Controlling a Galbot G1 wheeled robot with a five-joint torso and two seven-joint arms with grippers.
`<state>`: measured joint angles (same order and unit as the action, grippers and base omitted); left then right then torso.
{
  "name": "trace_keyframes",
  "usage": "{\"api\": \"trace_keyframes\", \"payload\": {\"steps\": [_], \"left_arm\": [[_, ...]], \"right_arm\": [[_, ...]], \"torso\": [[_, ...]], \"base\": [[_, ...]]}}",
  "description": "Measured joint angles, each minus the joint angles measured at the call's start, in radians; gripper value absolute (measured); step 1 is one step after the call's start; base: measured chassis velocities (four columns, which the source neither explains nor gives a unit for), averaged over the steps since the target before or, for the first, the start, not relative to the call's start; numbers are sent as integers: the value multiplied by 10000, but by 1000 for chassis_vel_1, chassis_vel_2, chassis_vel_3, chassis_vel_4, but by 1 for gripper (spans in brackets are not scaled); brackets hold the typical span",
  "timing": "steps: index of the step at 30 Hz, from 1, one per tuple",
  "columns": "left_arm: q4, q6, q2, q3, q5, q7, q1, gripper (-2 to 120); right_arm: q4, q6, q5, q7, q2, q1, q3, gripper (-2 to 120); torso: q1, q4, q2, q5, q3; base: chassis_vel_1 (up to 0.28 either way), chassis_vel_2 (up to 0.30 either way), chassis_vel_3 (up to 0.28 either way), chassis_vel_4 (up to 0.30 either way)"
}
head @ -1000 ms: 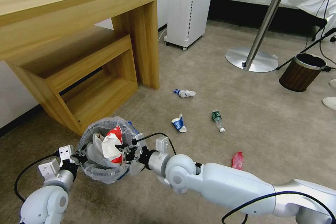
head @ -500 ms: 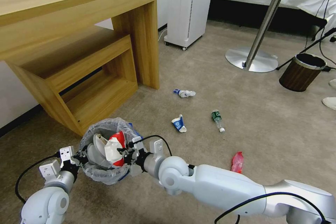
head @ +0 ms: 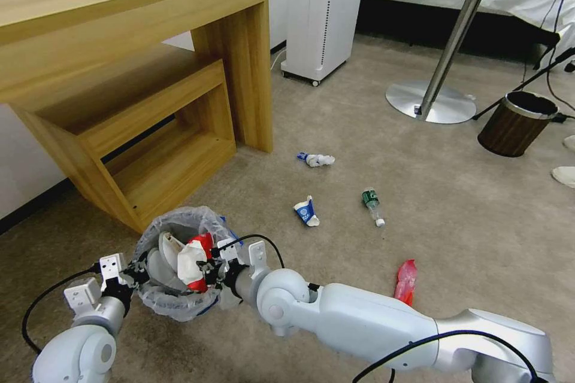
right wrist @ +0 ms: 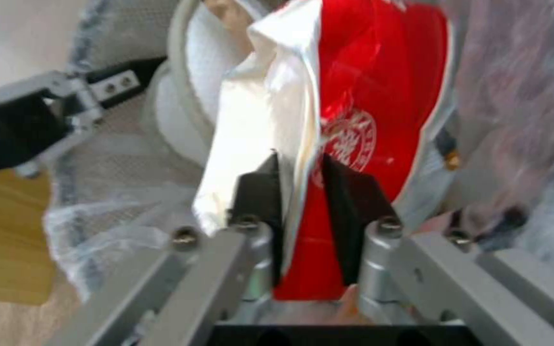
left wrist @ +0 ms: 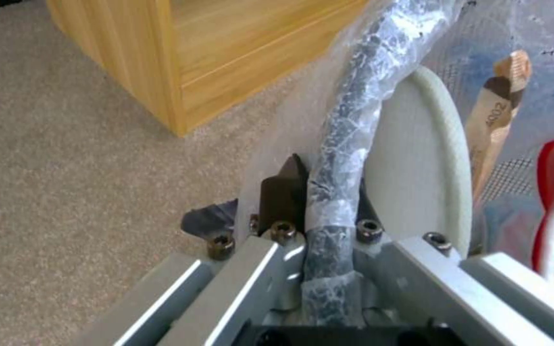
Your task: Pick up the trash bin and place the garbage on the floor into it.
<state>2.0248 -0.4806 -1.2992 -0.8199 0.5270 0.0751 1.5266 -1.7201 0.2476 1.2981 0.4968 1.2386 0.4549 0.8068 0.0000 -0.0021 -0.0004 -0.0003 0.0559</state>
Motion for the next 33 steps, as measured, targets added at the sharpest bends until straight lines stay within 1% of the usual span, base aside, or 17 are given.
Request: {"api": "trace_keyframes", "payload": {"steps": [1,3,6,9,10,13,14,18,19,20,22,23,25,27,29,31,33], "left_arm": [[9,0,-17,1,-11,0,1,0],[12,0,-25,2,-19,2,1,0],[17,0,-61,29,-48,1,2,0],[17,0,-97,48,-84,1,6,0],[17,0,-97,48,-84,1,6,0],[34,0,-94,52,-87,0,4,0],[34,0,-94,52,-87,0,4,0],[89,-32,-2,-5,-27,2,10,0],[89,-32,-2,-5,-27,2,10,0],[99,-36,18,-22,-18,5,17,0],[129,-48,64,-46,4,10,44,0],[129,-48,64,-46,4,10,44,0],[172,-59,70,-55,20,13,48,0],[185,-61,71,-61,24,16,50,0],[450,-43,-22,-294,39,13,336,0],[538,-12,-80,-372,30,6,451,0],[731,41,-190,-522,6,0,664,0]], "right_arm": [[-45,-53,-70,-82,-60,2,-12,30],[-56,-77,-104,-116,-79,2,-13,32],[-122,-290,-298,-375,-183,2,-17,41],[-199,-889,-810,-1242,-378,16,-57,59],[-199,-889,-810,-1242,-378,16,-57,59],[-185,-1552,-1311,-2141,-551,140,-60,74],[-185,-1552,-1311,-2141,-551,140,-60,74],[-183,-3194,-1950,-3786,-1044,475,-533,91],[-183,-3194,-1950,-3786,-1044,475,-533,91],[-244,-3463,-2039,-4122,-1217,580,-781,95],[-574,-4021,-2284,-4960,-1800,1013,-1906,100],[-574,-4021,-2284,-4960,-1800,1013,-1906,100],[-896,-4147,-2392,-5274,-2130,1357,-2901,100],[-977,-4146,-2415,-5309,-2197,1446,-3143,100],[-1503,-4175,-2546,-5386,-2495,2088,-5018,100],[-1548,-4192,-2561,-5421,-2513,2223,-5352,100],[-1752,-4194,-2726,-5462,-2618,2880,-6483,100]], "torso": [[0,0,0,0,0],[0,0,-1,0,0],[0,0,-1,0,0],[0,0,0,0,0],[0,0,0,0,0],[0,1,0,1,0],[0,1,0,1,0],[0,2,0,3,1],[0,2,0,3,1],[0,2,0,3,1],[0,0,0,2,1],[0,0,0,2,1],[0,-1,0,2,1],[0,-1,0,2,1],[0,-5,0,2,1],[0,-1,-1,4,1],[0,6,0,3,1]], "base": [[0,0,0,0],[0,0,0,0],[0,0,0,0],[0,0,0,0],[0,0,0,0],[0,0,0,0],[0,0,0,0],[0,0,0,0],[0,0,0,0],[0,0,0,0],[0,0,0,0],[0,0,0,0],[0,0,0,0],[0,0,0,0],[0,0,0,0],[0,0,0,0],[0,0,0,0]]}}
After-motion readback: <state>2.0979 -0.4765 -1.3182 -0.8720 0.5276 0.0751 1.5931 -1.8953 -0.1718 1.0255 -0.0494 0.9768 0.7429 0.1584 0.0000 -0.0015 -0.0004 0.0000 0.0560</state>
